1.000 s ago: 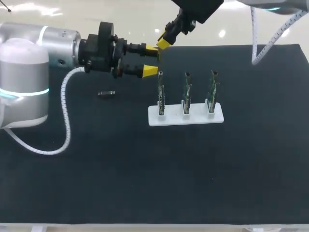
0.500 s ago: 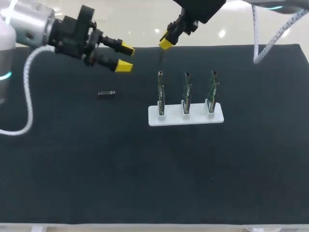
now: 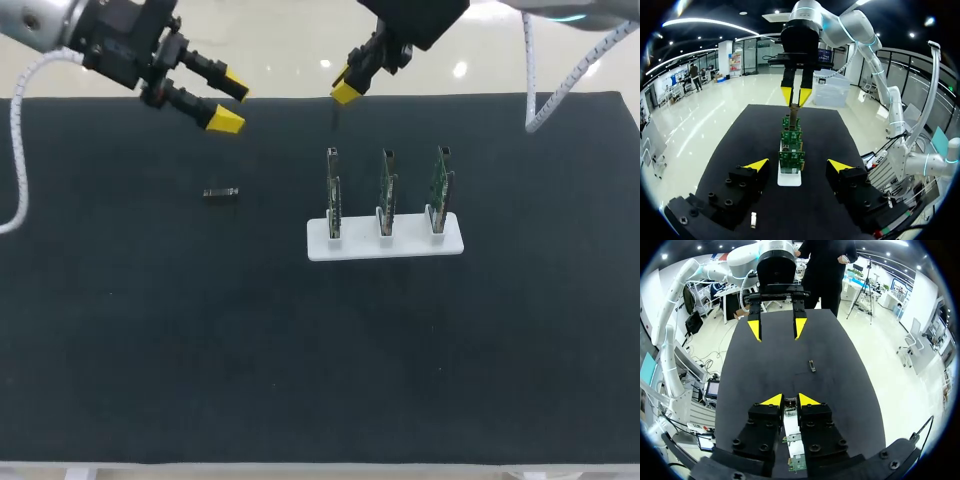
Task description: Pick up the optical module with the left hand, and insert it into the network port with the right hand.
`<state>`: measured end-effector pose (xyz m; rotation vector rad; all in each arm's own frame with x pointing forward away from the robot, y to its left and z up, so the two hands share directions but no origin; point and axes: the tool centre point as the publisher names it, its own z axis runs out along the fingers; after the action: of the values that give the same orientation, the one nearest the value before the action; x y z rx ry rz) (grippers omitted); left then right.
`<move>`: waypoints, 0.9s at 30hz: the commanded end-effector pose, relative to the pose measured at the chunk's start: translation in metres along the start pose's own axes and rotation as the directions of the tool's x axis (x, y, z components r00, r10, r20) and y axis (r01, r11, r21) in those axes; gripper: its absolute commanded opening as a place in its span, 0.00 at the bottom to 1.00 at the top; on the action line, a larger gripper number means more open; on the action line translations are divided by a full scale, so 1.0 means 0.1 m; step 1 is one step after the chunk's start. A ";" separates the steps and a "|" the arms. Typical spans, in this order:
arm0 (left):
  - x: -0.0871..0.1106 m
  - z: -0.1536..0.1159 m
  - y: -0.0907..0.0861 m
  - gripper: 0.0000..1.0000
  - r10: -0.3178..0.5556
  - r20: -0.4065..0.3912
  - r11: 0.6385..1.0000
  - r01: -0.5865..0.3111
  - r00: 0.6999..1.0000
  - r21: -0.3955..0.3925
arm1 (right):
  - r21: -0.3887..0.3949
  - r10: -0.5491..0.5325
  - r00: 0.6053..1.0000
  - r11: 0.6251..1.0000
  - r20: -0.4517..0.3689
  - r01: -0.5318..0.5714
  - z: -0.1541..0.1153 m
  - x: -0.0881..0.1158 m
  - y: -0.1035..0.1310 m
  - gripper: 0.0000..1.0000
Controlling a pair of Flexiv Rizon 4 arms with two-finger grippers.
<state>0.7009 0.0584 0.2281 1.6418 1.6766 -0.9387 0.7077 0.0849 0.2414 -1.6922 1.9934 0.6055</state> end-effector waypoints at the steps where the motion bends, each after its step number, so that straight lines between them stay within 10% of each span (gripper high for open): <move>1: 0.06 -0.07 0.01 1.00 0.011 -0.004 1.000 -0.011 1.000 0.011 | -0.003 -0.002 1.000 1.000 0.002 0.002 0.01 0.00 -0.02 0.00; 27: 0.06 -0.07 0.01 1.00 0.016 -0.002 1.000 -0.016 1.000 0.020 | -0.057 -0.049 0.988 0.998 -0.149 0.040 0.06 0.51 -0.28 0.00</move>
<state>0.7009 0.0686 0.2271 1.6645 1.6565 -0.9503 0.7243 0.0457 0.2052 -1.8511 2.0539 0.5247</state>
